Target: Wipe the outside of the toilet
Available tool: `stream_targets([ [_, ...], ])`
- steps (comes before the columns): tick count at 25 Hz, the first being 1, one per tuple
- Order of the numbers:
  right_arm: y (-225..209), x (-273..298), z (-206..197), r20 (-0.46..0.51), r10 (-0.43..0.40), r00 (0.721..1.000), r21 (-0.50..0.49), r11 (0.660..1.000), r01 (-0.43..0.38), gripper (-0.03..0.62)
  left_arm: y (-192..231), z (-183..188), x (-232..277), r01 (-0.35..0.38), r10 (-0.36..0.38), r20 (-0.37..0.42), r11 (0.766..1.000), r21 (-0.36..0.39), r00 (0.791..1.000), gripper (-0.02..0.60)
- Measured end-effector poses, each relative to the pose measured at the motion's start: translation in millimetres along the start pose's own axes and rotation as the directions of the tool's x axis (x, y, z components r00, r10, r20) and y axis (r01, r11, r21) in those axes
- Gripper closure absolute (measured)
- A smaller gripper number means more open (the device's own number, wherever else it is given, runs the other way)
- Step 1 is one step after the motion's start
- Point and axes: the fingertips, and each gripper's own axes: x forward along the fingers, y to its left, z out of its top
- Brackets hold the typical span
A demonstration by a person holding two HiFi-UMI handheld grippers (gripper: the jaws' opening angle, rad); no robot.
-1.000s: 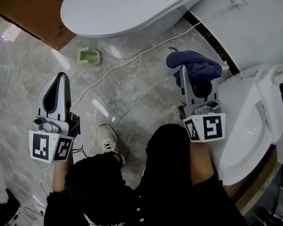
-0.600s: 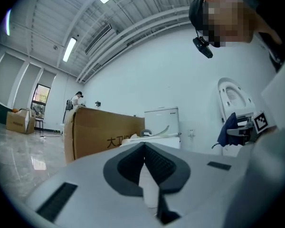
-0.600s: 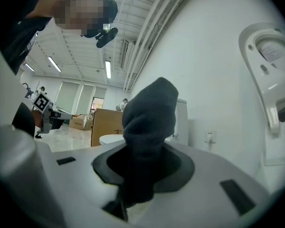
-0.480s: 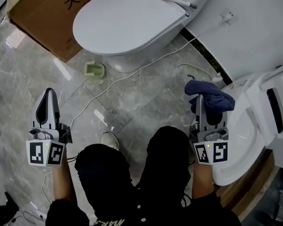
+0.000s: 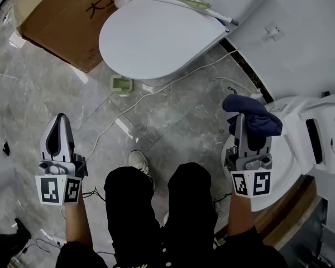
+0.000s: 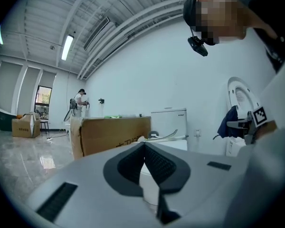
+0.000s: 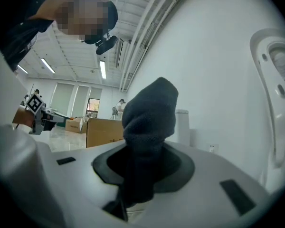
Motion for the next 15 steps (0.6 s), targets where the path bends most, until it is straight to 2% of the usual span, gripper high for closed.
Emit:
stream_targets([
  [6, 5, 8, 83, -0.071, 0.021, 0.997, -0.014, 1.0, -0.022, 0.482, -13, 81, -16, 0.005, -0.005, -0.065, 1.0, -0.006, 0.998, 0.571],
  [10, 15, 10, 158, -0.093, 0.06, 0.994, -0.03, 0.998, -0.063, 0.482, -22, 145, -32, 0.007, -0.011, -0.088, 0.999, -0.043, 0.996, 0.571],
  [15, 17, 9, 254, -0.117, 0.064, 0.991, -0.027, 0.997, -0.068, 0.482, -28, 235, -48, 0.016, -0.024, -0.098, 0.997, -0.079, 0.995, 0.572],
])
